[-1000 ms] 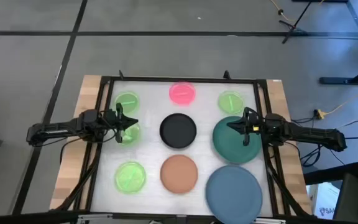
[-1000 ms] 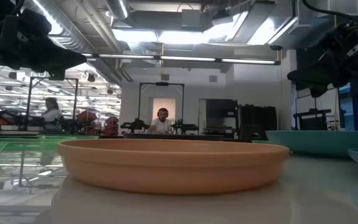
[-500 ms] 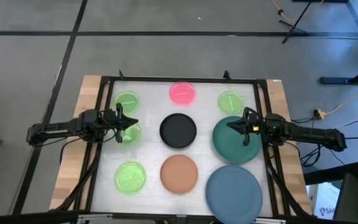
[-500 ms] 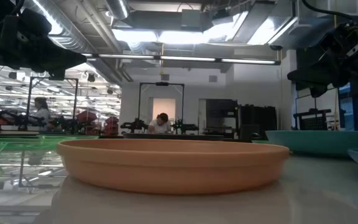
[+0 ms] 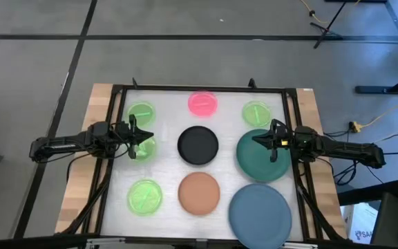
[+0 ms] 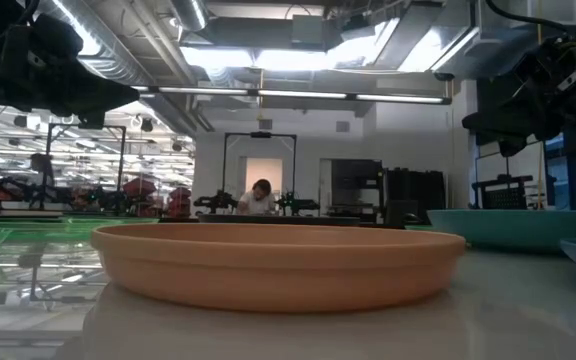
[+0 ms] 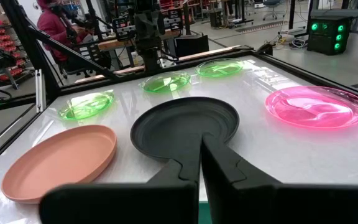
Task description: Stack plastic plates
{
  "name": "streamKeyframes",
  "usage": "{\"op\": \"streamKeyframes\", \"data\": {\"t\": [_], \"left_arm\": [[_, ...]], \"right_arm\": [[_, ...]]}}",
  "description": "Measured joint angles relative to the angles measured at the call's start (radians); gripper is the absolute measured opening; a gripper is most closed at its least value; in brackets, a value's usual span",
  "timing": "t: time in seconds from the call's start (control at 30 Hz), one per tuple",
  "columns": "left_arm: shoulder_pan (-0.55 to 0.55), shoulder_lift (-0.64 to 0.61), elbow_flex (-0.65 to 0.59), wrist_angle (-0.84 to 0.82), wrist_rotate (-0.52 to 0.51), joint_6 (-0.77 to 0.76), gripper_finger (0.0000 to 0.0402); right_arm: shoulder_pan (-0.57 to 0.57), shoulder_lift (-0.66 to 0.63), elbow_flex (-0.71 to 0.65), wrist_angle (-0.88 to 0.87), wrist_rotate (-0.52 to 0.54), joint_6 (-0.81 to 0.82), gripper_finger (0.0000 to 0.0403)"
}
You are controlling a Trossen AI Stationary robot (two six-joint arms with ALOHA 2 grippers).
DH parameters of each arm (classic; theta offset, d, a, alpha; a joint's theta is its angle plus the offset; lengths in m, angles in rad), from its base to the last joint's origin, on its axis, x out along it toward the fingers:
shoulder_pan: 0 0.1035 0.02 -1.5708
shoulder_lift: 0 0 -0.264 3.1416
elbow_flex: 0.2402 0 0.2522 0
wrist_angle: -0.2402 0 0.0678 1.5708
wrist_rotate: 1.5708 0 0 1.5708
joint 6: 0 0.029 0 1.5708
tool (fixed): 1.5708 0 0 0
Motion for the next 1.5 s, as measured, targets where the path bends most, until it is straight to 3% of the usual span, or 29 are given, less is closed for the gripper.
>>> {"op": "streamKeyframes", "data": {"t": [0.2, 0.37, 0.6, 0.67, 0.9, 1.17, 1.5], "left_arm": [[0.000, 0.000, 0.000, 0.011, -0.010, 0.018, 0.0005], [0.000, 0.000, 0.000, 0.116, -0.059, 0.090, 0.0005], [0.000, 0.000, 0.000, 0.242, -0.070, 0.016, 0.0005], [-0.003, 0.002, 0.000, 0.252, -0.033, 0.002, 0.0005], [-0.059, 0.091, 0.000, 0.299, -0.007, -0.029, 0.0005], [-0.155, 0.326, 0.042, 0.436, -0.101, -0.001, 0.0005], [-0.208, 0.811, 0.305, 0.473, -0.156, 0.036, 0.0004]], "right_arm": [[0.000, 0.000, 0.000, 0.000, 0.000, 0.000, 0.0010], [0.000, 0.000, 0.000, 0.000, 0.000, 0.000, 0.0010], [0.000, 0.000, 0.000, 0.000, 0.001, 0.000, 0.0010], [0.000, 0.000, 0.000, 0.000, 0.001, 0.000, 0.0010], [0.000, 0.000, 0.000, 0.008, 0.019, 0.001, 0.0010], [0.000, 0.000, 0.000, 0.046, 0.037, 0.036, 0.0010], [0.000, 0.000, 0.000, 0.251, 0.027, 0.040, 0.0010]]}}
